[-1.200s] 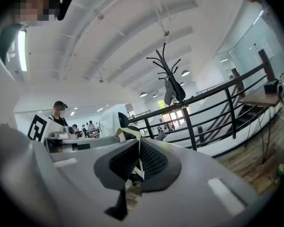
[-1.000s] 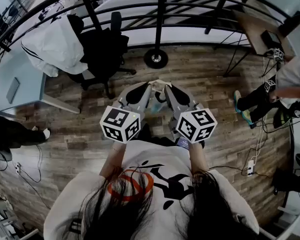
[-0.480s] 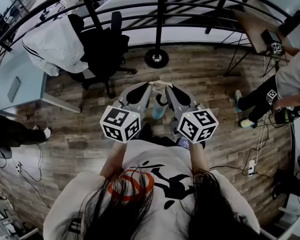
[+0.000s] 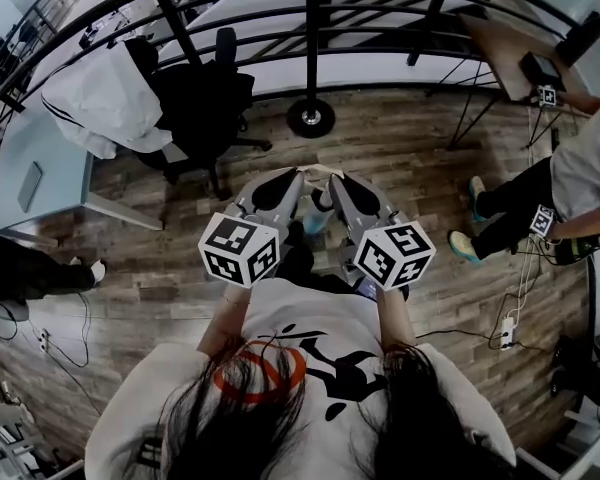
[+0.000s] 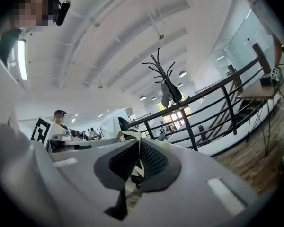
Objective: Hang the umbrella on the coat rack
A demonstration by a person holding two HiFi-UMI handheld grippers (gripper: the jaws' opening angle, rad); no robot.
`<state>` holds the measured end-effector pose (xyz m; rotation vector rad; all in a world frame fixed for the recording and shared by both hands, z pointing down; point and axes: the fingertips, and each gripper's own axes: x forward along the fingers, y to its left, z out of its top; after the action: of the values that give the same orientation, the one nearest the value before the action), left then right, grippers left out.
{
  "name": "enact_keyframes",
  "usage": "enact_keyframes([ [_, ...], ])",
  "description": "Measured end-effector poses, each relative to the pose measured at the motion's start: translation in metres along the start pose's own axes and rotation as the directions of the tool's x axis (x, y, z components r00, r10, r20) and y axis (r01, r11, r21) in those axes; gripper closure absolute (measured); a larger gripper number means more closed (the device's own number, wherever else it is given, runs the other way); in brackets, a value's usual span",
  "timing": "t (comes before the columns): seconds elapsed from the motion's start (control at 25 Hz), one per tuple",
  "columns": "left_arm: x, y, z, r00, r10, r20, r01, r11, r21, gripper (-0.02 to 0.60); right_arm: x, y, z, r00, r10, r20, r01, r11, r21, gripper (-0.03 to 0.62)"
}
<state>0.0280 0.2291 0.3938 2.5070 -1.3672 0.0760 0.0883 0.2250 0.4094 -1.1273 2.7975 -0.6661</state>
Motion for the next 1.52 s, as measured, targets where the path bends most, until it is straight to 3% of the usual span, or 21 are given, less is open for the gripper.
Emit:
enact_keyframes([
  [0.52,0.04,-0.021,0.005,0.997,-0.05,-0.052,0.052,0.998,0.031,0.581,-0.013,-0.038,0.018,0.998,-0.029,0.053,0.026,0.999,0.047,0.571],
  [0.8,0.059,-0.022,0.007,0.994,-0.084,-0.071,0.084,0.996,0.008,0.581,-0.012,-0.057,0.026,0.996,-0.038,0.081,0.033,0.997,0.066,0.571],
  [1.16,0.078,0.011,0.013,0.992,-0.093,-0.08,0.094,0.996,0.002,0.581,0.028,-0.068,0.029,0.996,-0.047,0.073,0.044,0.998,0.046,0.571],
  [1.52,0.116,0.071,0.025,0.988,-0.13,-0.089,0.129,0.991,-0.022,0.581,0.095,-0.09,0.035,0.996,-0.078,0.033,0.076,0.996,0.035,0.571],
])
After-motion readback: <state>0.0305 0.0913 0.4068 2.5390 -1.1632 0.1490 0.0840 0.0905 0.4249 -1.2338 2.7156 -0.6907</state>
